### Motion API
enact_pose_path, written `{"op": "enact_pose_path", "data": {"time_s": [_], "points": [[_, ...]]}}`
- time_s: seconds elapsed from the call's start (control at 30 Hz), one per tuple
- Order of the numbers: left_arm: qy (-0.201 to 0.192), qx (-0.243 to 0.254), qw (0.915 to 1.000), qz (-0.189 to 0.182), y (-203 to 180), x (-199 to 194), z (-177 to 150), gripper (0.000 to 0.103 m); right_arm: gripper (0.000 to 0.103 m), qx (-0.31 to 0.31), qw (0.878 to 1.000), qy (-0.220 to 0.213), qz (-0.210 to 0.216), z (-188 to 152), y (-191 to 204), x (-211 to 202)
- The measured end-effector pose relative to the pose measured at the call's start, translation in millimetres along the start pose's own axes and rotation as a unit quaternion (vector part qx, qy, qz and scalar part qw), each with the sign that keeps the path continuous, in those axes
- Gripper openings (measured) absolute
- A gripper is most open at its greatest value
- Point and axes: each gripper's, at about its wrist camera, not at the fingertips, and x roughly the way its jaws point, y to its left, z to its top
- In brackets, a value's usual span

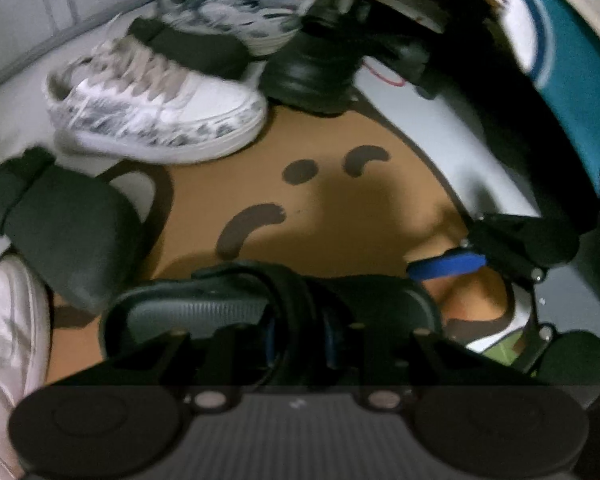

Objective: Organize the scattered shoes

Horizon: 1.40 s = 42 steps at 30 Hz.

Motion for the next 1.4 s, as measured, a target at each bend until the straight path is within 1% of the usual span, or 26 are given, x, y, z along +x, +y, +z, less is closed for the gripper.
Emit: {"op": "enact_pose_path", "data": {"time_s": [0.1,0.23,0.33,0.4,0.43,0.47,0.53,0.63,0.67,0.7,0.77,0.9,1.03,1.1,1.17,1.2,1.27,1.4], "points": [[-0.008,0.018,0.9997,-0.012,-10,-3,8,0.02,0.097,0.004,1.0,0.003,-0.005,-3,5,-5],[-0.019,0.029,0.9992,-0.021,-14,1,16,0.021,0.097,0.021,1.0,0.007,-0.004,-6,9,-9],[-0.032,0.033,0.9984,-0.031,-15,4,20,0.021,0.096,0.03,1.0,0.004,0.004,-7,12,-12],[-0.036,0.036,0.9981,-0.034,-14,7,23,0.021,0.096,0.035,0.999,-0.005,0.024,-5,16,-14],[-0.037,0.038,0.998,-0.036,-13,7,25,0.021,0.096,0.034,0.999,-0.005,0.025,-4,17,-14],[-0.036,0.03,0.998,-0.041,-10,8,26,0.021,0.096,0.03,0.999,-0.007,0.027,-3,21,-14],[-0.036,0.013,0.9979,-0.052,-2,10,28,0.022,0.096,0.024,0.999,-0.01,0.025,-3,26,-12],[-0.039,0.007,0.9977,-0.055,3,12,27,0.021,0.096,0.028,0.999,-0.019,0.021,-2,22,-14],[-0.039,0.006,0.9976,-0.057,3,12,27,0.021,0.096,0.037,0.999,-0.02,0.009,-1,16,-15],[-0.04,0.005,0.9975,-0.058,3,13,27,0.021,0.096,0.046,0.999,-0.017,-0.006,-1,9,-14],[-0.043,0.005,0.9974,-0.058,3,13,27,0.021,0.096,0.052,0.998,-0.009,-0.021,-3,2,-9],[-0.046,0.003,0.9968,-0.065,5,12,28,0.019,0.096,0.058,0.998,0.008,-0.039,-7,-7,0],[-0.05,0.0,0.9956,-0.08,5,12,30,0.019,0.096,0.076,0.996,0.017,-0.036,-9,-14,3],[-0.056,0.006,0.9948,-0.085,3,10,30,0.019,0.092,0.079,0.996,0.023,-0.036,-10,-11,3],[-0.061,0.015,0.994,-0.09,0,9,30,0.019,0.085,0.085,0.995,0.029,-0.038,-11,-10,2],[-0.063,0.019,0.9935,-0.093,-2,8,31,0.019,0.085,0.095,0.994,0.032,-0.034,-11,-12,1],[-0.064,0.023,0.9933,-0.093,-2,10,31,0.02,0.084,0.118,0.992,0.033,-0.029,-11,-15,1],[-0.07,0.024,0.9923,-0.099,3,13,28,0.02,0.083,0.119,0.992,0.036,-0.032,-10,-11,0]]}}
